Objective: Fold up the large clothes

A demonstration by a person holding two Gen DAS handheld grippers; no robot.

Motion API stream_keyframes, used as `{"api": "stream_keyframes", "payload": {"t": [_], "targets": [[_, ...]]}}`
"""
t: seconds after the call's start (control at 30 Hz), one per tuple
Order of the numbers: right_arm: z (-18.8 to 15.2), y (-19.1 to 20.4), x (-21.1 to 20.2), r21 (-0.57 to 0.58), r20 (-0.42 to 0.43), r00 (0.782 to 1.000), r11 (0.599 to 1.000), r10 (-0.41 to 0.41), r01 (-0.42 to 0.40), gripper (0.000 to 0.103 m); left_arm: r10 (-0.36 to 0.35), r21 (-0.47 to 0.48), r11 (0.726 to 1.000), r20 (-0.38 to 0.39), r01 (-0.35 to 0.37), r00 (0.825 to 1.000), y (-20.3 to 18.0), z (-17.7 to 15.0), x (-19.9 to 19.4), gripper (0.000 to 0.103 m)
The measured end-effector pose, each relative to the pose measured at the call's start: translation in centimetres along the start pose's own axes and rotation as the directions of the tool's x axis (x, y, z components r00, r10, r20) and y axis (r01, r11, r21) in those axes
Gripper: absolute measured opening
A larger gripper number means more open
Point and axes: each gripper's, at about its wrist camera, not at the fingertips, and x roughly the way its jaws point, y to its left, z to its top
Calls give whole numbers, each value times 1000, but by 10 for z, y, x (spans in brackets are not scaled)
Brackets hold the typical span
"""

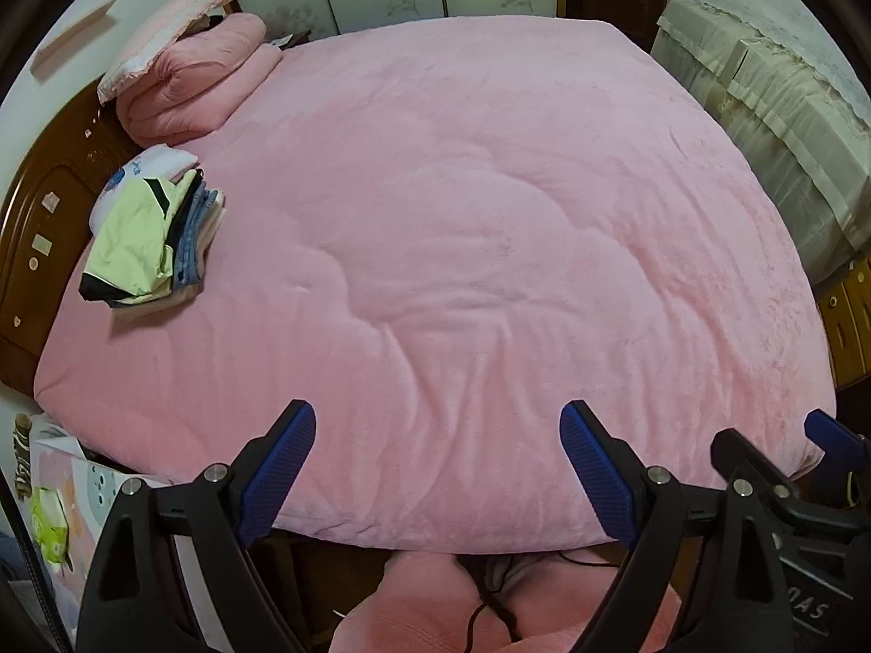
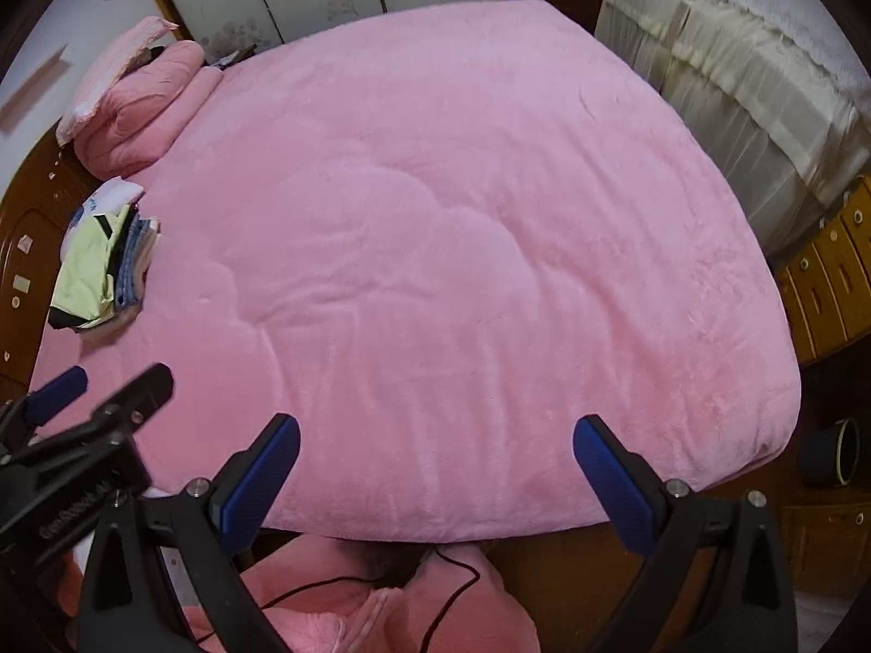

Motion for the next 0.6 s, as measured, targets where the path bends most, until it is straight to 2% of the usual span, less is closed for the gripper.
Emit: {"api": "stream_keyframes", "payload": {"t": [0.1, 0.2, 0.37, 0.47, 0.6], "targets": [[-2, 2, -5, 33, 33, 999, 999, -7, 6, 101, 13, -17, 1000, 11, -12, 1000, 15, -8, -3, 90], [-2, 8, -7, 10, 51, 999, 1000, -16, 16, 101, 13, -69, 998, 28, -11, 1000, 33, -12, -7, 92], [-4, 27, -13, -43, 84, 996, 999, -25, 29, 101, -28, -79, 996, 59, 33, 998, 45, -16, -15, 101], [-7, 36, -15, -65, 89, 996, 997, -30, 36, 101, -24, -92, 995, 63, 29, 998, 53, -15, -16, 102], [-7, 39, -19, -61, 97, 995, 997, -34, 40, 102, -69, -108, 991, 60, 75, 996, 58, -14, -13, 102]]}}
